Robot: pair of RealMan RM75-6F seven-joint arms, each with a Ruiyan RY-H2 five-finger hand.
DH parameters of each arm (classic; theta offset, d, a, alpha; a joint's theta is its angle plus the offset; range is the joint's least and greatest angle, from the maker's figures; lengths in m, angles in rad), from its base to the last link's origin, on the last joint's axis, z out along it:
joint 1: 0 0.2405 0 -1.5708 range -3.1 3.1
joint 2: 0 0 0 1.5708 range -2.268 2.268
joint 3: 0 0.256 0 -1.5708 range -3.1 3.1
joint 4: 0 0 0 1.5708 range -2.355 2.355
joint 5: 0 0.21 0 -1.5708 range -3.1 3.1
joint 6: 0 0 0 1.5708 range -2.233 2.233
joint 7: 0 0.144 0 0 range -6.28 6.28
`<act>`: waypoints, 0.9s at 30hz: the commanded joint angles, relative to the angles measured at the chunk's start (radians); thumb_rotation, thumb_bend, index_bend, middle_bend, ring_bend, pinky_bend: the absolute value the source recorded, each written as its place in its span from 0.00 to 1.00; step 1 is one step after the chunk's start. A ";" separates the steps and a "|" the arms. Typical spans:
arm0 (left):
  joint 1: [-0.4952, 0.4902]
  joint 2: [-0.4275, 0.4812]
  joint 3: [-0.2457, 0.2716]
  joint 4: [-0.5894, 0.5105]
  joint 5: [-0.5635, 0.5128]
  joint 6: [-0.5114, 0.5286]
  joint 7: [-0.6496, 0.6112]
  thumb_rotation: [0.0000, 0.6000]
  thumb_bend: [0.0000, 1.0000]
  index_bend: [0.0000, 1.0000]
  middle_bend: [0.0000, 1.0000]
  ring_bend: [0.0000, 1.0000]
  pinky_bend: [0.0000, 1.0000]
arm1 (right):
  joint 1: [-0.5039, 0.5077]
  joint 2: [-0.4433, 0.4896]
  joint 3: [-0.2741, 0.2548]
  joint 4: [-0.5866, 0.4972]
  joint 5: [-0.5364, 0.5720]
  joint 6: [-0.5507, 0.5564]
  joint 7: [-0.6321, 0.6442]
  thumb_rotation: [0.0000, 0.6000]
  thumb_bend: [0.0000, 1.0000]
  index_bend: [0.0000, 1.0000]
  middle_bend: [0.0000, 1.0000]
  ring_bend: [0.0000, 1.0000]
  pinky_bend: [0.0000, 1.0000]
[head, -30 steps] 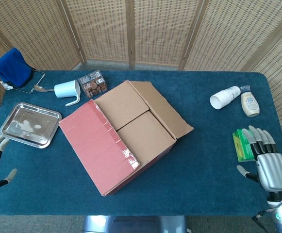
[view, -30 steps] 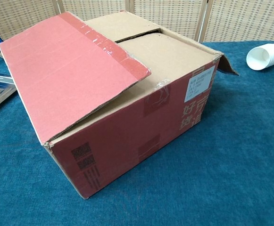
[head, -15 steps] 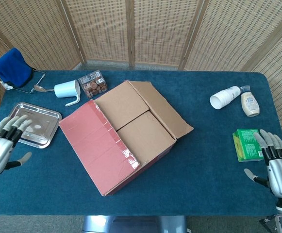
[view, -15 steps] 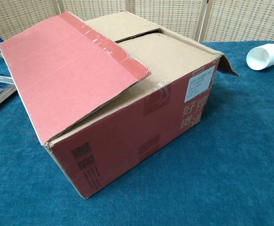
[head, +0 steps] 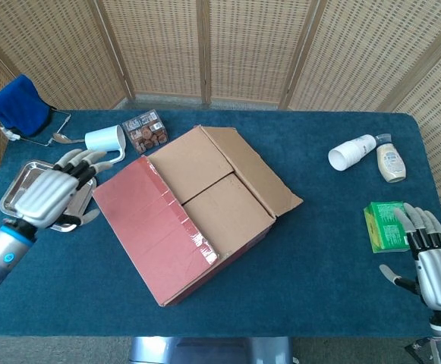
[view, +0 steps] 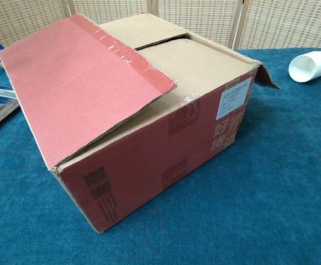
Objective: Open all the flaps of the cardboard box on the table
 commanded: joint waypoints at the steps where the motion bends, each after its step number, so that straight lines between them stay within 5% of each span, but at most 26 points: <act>1: -0.084 -0.009 -0.043 -0.011 -0.079 -0.085 0.012 1.00 0.07 0.15 0.00 0.00 0.00 | -0.001 0.000 0.001 0.000 -0.002 -0.003 -0.001 1.00 0.10 0.00 0.00 0.00 0.00; 10: -0.324 -0.178 -0.047 0.074 -0.381 -0.219 0.273 1.00 0.07 0.15 0.00 0.00 0.00 | -0.008 0.002 0.005 -0.011 -0.024 0.003 0.002 1.00 0.10 0.00 0.00 0.00 0.00; 18: -0.451 -0.278 -0.012 0.108 -0.566 -0.186 0.437 1.00 0.06 0.16 0.01 0.00 0.00 | -0.011 0.004 0.012 -0.011 -0.030 0.004 0.014 1.00 0.10 0.00 0.00 0.00 0.00; 27: -0.524 -0.365 -0.011 0.113 -0.726 -0.064 0.517 1.00 0.00 0.26 0.20 0.05 0.01 | -0.015 0.009 0.012 -0.013 -0.039 0.003 0.033 1.00 0.10 0.00 0.00 0.00 0.00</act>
